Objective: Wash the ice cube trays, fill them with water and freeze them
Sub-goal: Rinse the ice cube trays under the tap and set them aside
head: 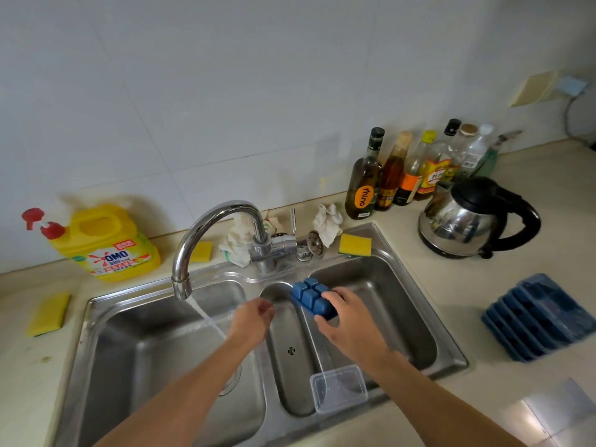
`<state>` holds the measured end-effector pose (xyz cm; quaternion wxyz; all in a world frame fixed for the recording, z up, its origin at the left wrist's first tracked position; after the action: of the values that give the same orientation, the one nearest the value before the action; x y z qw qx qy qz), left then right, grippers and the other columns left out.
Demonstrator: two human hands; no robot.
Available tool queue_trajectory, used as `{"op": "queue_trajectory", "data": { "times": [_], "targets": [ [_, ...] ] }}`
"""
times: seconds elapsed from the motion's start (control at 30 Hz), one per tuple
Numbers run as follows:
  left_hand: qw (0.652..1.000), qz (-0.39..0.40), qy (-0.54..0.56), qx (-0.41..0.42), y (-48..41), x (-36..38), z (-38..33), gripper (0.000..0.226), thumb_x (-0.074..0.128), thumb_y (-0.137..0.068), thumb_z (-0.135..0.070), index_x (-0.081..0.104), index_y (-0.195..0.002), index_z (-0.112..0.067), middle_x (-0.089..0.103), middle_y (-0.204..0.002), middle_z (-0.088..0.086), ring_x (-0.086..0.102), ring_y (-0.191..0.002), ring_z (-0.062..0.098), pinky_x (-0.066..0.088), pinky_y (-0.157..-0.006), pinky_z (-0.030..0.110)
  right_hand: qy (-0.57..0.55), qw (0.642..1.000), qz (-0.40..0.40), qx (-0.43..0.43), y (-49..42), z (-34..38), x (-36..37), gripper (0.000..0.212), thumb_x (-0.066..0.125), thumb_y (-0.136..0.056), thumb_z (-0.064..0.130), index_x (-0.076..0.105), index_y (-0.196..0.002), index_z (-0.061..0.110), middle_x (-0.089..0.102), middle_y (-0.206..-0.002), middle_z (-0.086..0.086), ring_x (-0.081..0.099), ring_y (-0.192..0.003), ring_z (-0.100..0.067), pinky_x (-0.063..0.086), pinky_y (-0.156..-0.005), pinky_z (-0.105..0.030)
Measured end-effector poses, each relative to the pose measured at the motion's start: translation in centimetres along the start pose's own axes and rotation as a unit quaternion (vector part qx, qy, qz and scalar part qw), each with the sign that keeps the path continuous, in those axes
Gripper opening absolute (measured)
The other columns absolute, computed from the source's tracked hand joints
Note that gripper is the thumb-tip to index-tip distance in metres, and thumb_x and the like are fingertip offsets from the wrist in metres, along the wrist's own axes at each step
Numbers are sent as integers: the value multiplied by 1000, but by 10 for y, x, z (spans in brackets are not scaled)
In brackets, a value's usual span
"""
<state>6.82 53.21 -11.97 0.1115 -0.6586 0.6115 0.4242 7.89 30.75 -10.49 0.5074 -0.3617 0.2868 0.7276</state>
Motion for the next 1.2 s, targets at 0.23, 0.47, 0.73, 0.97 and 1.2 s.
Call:
{"op": "queue_trajectory", "data": {
  "times": [0.23, 0.47, 0.73, 0.97, 1.2],
  "targets": [
    [999, 26, -3, 35, 2, 35, -35, 14, 57, -101, -17, 67, -109, -14, 72, -97, 9, 68, -83, 23, 53, -72, 30, -3, 1000, 20, 15, 10, -25, -16, 53, 60, -95, 46, 54, -141, 21, 54, -133, 2, 51, -118, -12, 44, -104, -28],
    [999, 26, 37, 23, 20, 82, -74, 22, 61, -96, -9, 65, -117, -14, 71, -98, 2, 62, -70, 10, 54, -68, 29, -140, 989, 31, 47, 36, -65, -62, 41, 67, -92, 38, 62, -128, 19, 66, -112, 4, 63, -98, -7, 54, -89, -25],
    [986, -22, 167, 12, 66, 141, -137, 17, 60, -97, -6, 63, -111, -15, 74, -98, -2, 71, -90, 15, 59, -79, 32, -450, 863, 70, 218, 72, -127, -126, 30, 62, -100, 31, 58, -112, 4, 71, -106, -23, 74, -87, -40, 61, -75, -49],
    [953, -65, 294, -30, 97, 168, -178, 10, 56, -99, -3, 64, -100, -9, 76, -90, 11, 76, -73, 23, 63, -68, 37, -471, 854, 109, 191, 107, -163, -162, 33, 60, -101, 38, 62, -112, 7, 76, -99, -16, 77, -84, -31, 63, -80, -45],
    [974, -62, 217, -6, 93, 179, -209, 9, 61, -97, -6, 66, -93, -12, 73, -86, 11, 74, -69, 22, 61, -59, 31, -175, 975, -109, 80, 123, -189, -229, 36, 57, -101, 39, 60, -130, 17, 63, -118, 7, 60, -100, -9, 51, -90, -30]
  ]
}}
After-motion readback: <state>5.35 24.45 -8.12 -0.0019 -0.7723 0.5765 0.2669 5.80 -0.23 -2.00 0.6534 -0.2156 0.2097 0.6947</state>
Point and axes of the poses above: each hand's wrist, its own y-axis away from the middle knuckle, its own x-axis out of the palm, z = x × y, the point moved 4 cm from there along -y, towards the middle knuckle
